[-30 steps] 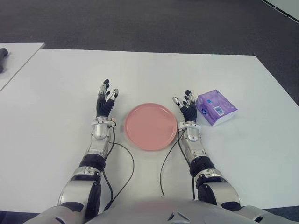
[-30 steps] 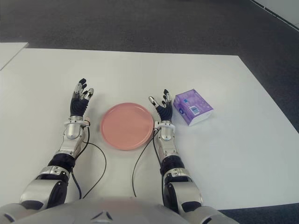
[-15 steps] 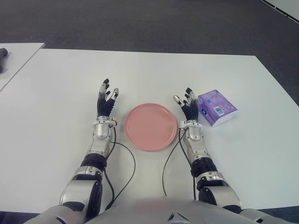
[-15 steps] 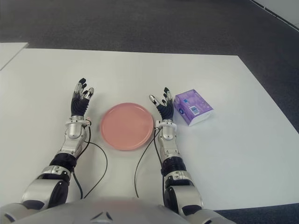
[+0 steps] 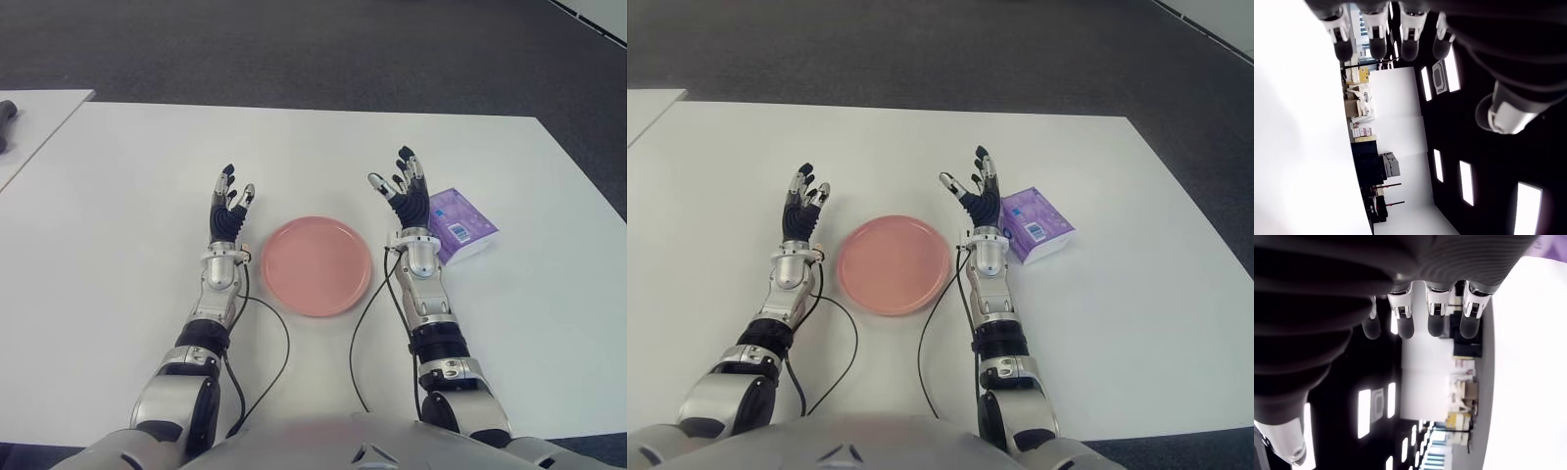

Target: Put the tissue paper into the plate.

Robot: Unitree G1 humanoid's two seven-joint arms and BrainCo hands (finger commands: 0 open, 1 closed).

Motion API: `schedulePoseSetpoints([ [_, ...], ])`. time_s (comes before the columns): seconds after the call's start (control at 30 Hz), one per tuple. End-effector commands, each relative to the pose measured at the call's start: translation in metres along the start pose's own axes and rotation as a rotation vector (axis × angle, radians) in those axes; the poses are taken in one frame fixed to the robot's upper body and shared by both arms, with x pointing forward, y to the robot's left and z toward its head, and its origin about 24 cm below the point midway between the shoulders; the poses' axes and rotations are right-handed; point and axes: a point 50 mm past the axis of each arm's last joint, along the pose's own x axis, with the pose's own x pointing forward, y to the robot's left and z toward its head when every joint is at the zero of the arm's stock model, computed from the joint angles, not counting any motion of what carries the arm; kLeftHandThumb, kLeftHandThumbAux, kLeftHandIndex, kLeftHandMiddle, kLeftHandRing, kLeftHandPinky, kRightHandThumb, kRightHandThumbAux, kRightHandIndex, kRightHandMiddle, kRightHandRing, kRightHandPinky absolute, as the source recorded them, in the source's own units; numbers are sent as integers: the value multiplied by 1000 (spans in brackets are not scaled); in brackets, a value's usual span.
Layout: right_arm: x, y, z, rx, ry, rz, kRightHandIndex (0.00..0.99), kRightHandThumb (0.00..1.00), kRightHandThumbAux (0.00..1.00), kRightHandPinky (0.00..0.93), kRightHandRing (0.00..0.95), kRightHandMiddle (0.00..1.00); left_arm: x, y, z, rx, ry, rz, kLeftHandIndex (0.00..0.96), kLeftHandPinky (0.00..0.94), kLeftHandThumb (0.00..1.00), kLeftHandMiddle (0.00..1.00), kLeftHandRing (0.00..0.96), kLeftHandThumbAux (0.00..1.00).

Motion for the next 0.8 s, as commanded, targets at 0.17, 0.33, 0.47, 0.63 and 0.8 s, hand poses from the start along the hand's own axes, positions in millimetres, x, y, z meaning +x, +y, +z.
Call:
schedulePoseSetpoints([
  [0.17,14,-10,26,-32,-77,4,6,169,602,0,0,9,-2,-6,-1,10,18,-9,0,0,0,0,0,496],
  [0.33,17,-12,41,-32,-118,-2,5,185,582,0,0,9,-2,-7,-1,5,23,-16,0,0,1,0,0,484],
  [0.47,20,-13,53,-39,-169,3,11,203,562,0,0,9,-3,-8,-2,0,30,-17,0,0,3,0,0,480],
  [0.63,21,-16,62,-37,-217,11,25,227,561,0,0,24,-4,-9,-2,-7,33,-16,0,0,4,0,0,483],
  [0.8,23,-22,69,-42,-240,18,33,243,572,0,7,43,-5,-10,-2,-10,37,-16,0,0,6,0,0,477],
])
